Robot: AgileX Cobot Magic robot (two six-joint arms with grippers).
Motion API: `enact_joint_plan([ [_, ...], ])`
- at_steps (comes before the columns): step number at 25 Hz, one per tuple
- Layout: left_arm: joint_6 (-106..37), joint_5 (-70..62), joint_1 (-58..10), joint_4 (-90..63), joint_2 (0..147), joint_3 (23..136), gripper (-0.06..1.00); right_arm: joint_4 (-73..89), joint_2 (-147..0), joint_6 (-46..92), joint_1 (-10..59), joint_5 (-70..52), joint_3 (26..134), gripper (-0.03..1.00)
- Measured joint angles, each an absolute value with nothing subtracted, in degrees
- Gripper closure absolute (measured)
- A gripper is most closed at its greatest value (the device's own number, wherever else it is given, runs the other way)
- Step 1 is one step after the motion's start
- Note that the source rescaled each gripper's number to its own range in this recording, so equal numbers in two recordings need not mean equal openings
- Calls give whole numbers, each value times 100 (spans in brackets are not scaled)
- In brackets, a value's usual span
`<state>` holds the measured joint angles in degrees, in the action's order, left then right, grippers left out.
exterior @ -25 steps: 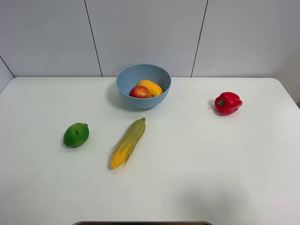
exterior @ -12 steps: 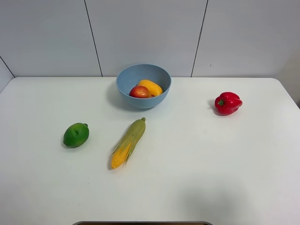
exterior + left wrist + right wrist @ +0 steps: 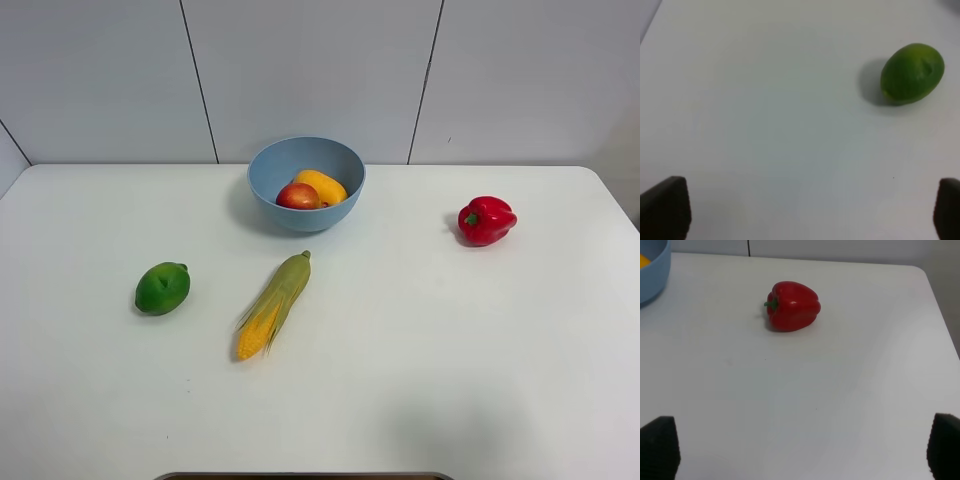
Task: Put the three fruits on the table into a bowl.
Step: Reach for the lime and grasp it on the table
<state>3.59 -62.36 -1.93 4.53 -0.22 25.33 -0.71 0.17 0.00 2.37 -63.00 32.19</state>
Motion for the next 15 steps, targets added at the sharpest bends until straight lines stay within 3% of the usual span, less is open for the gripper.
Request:
enact_joint_plan([
  [15, 365, -6236, -193, 585, -22, 2533, -6, -71, 17, 0, 237, -6300, 3219, -3],
])
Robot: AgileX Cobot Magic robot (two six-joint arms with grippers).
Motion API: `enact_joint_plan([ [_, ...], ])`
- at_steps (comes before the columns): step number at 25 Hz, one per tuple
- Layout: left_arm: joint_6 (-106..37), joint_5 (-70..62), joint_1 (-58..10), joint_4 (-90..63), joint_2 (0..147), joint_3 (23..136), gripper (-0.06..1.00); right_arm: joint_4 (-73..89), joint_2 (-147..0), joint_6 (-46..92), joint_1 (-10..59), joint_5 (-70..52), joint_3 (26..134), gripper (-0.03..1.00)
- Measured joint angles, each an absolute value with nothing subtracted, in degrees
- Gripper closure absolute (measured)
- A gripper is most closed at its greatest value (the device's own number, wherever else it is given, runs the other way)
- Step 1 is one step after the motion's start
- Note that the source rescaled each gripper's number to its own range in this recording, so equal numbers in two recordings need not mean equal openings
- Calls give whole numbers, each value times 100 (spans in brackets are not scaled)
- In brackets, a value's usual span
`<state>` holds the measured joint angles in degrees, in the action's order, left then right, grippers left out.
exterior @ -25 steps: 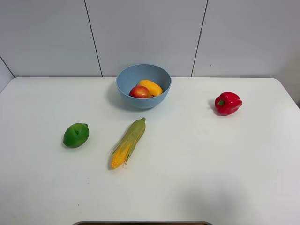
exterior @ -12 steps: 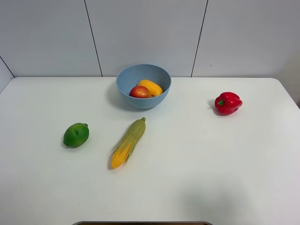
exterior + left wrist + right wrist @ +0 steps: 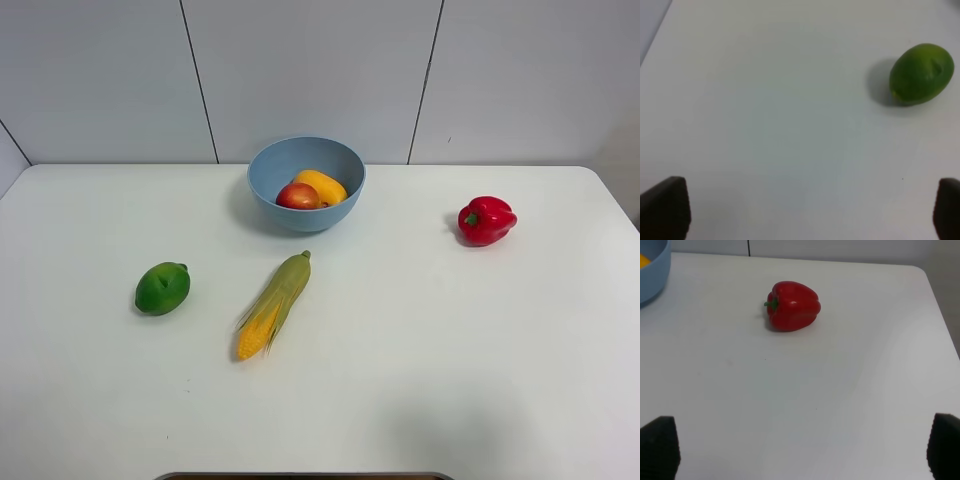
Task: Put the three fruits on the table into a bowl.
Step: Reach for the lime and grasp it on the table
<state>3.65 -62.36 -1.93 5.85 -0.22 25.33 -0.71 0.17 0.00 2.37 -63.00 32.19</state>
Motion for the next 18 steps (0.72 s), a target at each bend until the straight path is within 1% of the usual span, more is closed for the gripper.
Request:
enact_joint_plan([
  [6, 365, -6257, -193, 580, 204, 2661, -6, -71, 17, 0, 237, -6300, 3219, -3],
  [12, 352, -6277, -193, 576, 1213, 3534, -6, -71, 17, 0, 237, -6300, 3219, -3],
  [18, 0, -6284, -193, 576, 2358, 4403, -6, -71, 17, 0, 237, -6300, 3219, -3],
])
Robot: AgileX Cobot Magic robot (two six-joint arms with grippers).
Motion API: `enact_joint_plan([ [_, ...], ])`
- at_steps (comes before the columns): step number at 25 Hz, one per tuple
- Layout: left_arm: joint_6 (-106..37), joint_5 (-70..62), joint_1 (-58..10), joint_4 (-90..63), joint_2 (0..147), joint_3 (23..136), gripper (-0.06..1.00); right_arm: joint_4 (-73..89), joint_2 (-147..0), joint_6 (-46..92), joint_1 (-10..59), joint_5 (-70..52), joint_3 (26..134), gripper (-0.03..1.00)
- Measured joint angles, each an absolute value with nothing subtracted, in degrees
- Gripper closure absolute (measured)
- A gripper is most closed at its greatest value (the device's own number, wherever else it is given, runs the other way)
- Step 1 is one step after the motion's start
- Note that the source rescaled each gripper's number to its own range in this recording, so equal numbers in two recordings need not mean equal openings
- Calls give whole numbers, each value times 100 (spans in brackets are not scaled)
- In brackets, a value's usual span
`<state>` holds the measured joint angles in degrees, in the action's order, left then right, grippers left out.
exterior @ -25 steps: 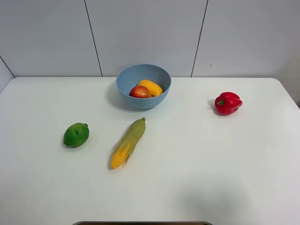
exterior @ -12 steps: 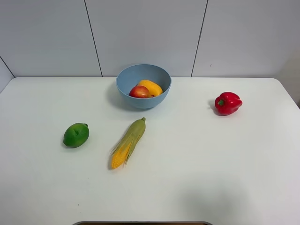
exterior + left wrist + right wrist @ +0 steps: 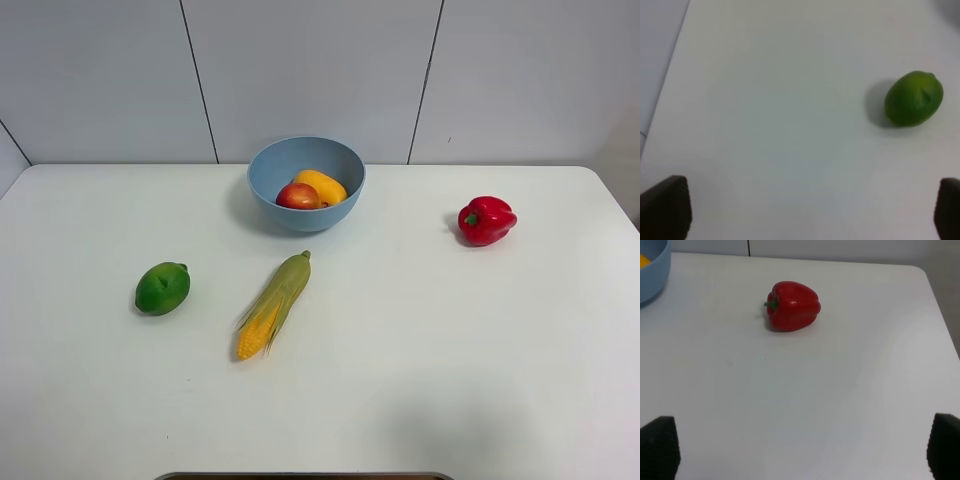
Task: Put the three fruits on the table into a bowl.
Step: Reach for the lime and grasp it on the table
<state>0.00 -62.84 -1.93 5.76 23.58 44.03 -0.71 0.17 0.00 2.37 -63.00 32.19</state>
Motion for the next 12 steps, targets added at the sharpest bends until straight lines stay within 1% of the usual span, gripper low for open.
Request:
enact_joint_plan([
  [8, -670, -6284, -193, 335, 3739, 5392, -6, -71, 17, 0, 237, -6300, 3219, -3],
  [12, -1266, -6471, -193, 113, 4508, 5780, -6, -71, 17, 0, 237, -6300, 3219, -3],
])
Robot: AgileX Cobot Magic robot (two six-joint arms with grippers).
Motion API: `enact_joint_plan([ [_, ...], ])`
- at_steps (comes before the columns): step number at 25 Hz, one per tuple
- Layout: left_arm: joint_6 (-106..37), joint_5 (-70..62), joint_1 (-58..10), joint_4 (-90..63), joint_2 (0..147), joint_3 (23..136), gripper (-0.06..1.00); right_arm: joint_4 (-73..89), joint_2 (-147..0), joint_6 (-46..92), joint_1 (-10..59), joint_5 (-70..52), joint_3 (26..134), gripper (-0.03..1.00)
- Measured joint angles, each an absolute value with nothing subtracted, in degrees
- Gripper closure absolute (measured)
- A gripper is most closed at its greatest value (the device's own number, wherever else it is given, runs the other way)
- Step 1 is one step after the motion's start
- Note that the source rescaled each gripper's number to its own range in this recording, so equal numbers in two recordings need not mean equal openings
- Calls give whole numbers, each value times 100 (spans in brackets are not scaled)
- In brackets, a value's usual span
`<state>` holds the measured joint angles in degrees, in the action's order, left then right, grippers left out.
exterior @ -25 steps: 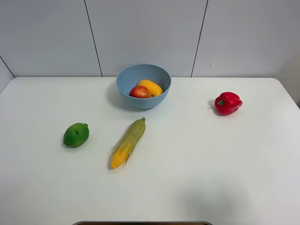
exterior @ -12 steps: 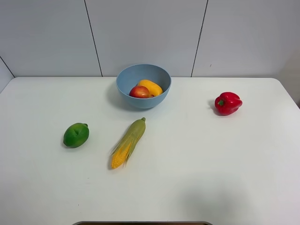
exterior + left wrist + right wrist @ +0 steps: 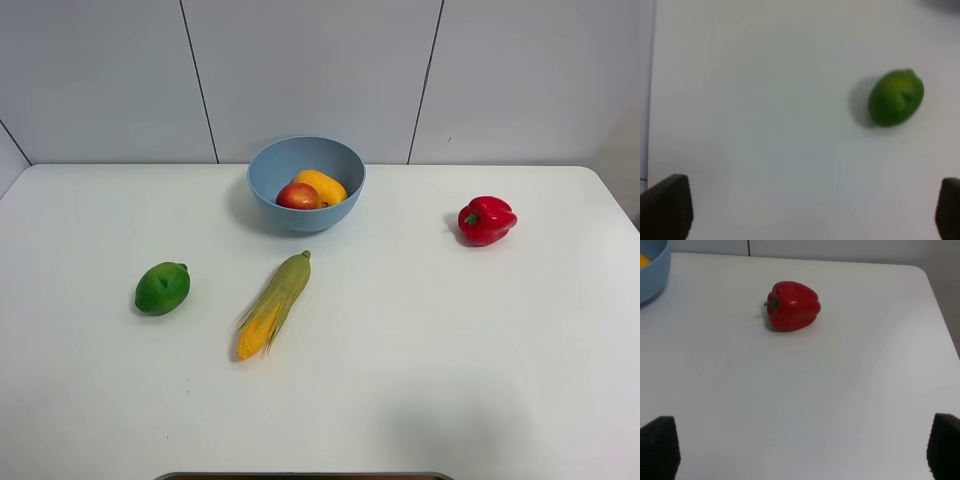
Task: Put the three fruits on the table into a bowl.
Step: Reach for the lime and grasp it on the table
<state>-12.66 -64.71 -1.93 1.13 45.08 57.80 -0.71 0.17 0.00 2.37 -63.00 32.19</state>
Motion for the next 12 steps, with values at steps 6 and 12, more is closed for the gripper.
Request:
enact_joint_plan([
  [6, -1703, -6813, -683, 135, 5477, 6196, -6, -71, 17, 0, 237, -6300, 3219, -3],
  [12, -1703, -6659, -918, 396, 6247, 6572, -6, -71, 17, 0, 237, -6300, 3219, -3],
])
